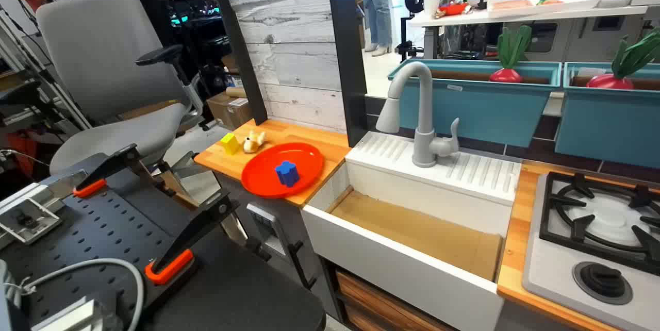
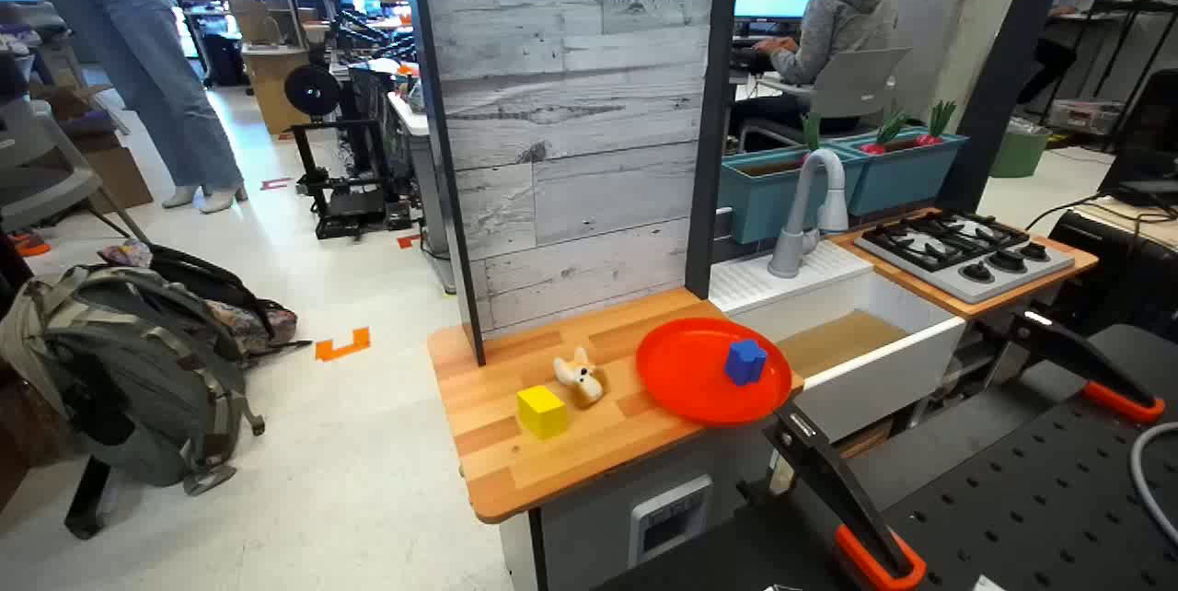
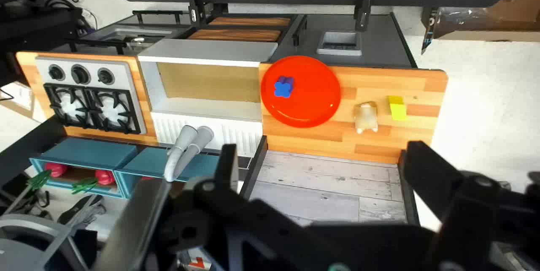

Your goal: Remove the blue block from the orange plate

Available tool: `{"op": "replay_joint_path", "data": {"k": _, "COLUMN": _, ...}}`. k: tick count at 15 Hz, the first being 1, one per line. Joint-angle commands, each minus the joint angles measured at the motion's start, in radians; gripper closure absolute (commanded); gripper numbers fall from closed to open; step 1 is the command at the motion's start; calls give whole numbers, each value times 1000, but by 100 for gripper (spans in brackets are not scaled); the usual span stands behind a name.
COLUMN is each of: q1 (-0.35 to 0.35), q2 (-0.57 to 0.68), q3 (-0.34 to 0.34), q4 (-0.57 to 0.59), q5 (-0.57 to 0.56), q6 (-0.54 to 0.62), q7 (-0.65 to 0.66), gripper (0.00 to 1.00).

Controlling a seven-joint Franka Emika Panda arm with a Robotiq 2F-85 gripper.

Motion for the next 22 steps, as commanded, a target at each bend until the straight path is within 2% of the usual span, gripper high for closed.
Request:
{"op": "replay_joint_path", "data": {"k": 1, "q1": 20, "q2": 7, "q3": -16, "q4": 2, "q5": -16, "q6": -3, "q7": 13, "gripper": 0}}
{"op": "replay_joint_path", "data": {"k": 10, "q1": 20, "q2": 7, "q3": -16, "q4": 2, "q5": -16, "q6": -3, "q7": 13, "gripper": 0}}
{"op": "replay_joint_path", "data": {"k": 11, "q1": 10, "q2": 7, "q3": -20, "q4": -9, "q5": -18, "q6": 28, "q7": 22, "gripper": 0}}
{"op": "replay_joint_path", "data": {"k": 17, "q1": -97, "q2": 73, "q3": -63, "q4": -121, "q5": -41, "q6": 423, "q7": 94, "gripper": 0}}
{"op": "replay_joint_path", "data": {"k": 22, "q1": -219, "q2": 274, "q3": -98, "q4": -122, "q5": -60, "q6": 688, "q7": 86, "gripper": 0}}
